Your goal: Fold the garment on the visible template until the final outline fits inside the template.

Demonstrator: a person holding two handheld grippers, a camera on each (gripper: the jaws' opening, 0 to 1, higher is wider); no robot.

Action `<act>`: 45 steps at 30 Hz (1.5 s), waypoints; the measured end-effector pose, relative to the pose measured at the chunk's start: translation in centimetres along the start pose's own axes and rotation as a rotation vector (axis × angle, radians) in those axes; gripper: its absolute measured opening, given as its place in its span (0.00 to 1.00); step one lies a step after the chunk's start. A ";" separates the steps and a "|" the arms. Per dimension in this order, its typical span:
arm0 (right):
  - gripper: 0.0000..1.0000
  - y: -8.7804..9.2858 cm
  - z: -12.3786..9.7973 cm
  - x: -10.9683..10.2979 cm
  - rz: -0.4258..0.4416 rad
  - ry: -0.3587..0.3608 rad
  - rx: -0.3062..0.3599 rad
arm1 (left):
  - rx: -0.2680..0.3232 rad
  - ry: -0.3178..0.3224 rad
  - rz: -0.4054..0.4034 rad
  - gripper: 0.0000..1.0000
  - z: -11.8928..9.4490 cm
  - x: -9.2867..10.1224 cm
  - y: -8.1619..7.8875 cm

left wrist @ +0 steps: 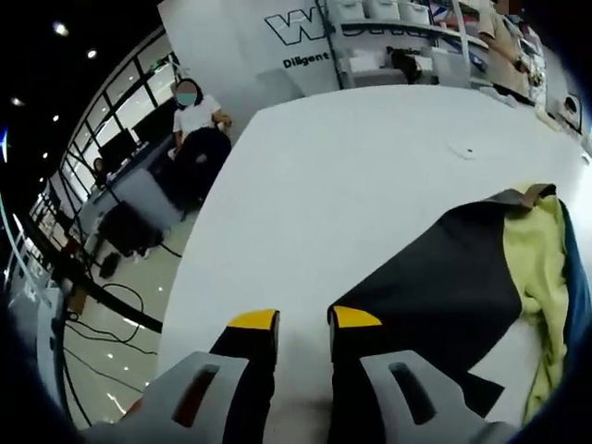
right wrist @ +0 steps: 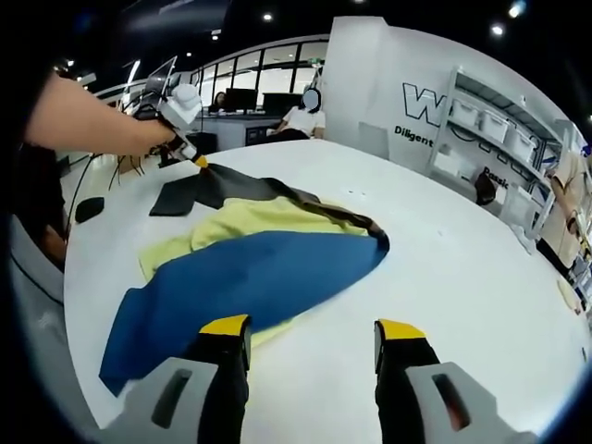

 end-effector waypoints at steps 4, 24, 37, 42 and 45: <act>0.52 0.0 0.0 0.0 0.000 -0.001 0.000 | -0.026 0.042 -0.051 0.18 0.2 0.2 0.2; 0.51 -0.4 -0.1 -0.4 -0.013 -0.008 0.011 | 0.064 0.168 0.017 0.19 -5.4 4.1 2.7; 0.51 -0.9 -0.3 -0.3 -0.016 -0.007 0.028 | 0.054 0.318 0.060 0.18 -8.8 9.6 8.7; 0.51 -0.9 -0.4 -0.4 -0.019 -0.007 0.031 | 0.043 0.325 0.071 0.18 -8.6 10.0 9.5; 0.51 -1.0 -0.4 -0.4 -0.020 -0.008 0.033 | 0.040 0.338 0.077 0.19 -9.0 10.7 10.0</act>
Point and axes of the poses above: the point that each gripper's makers call its tool centre point, and the gripper's own axes: z roughly forward along the fingers, x roughly to its right, y roughly out of its underside, the point moved 4 cm from there along -z, roughly backward along the fingers, and after that the axes turned 13 degrees about -z, right-handed, at the moved point
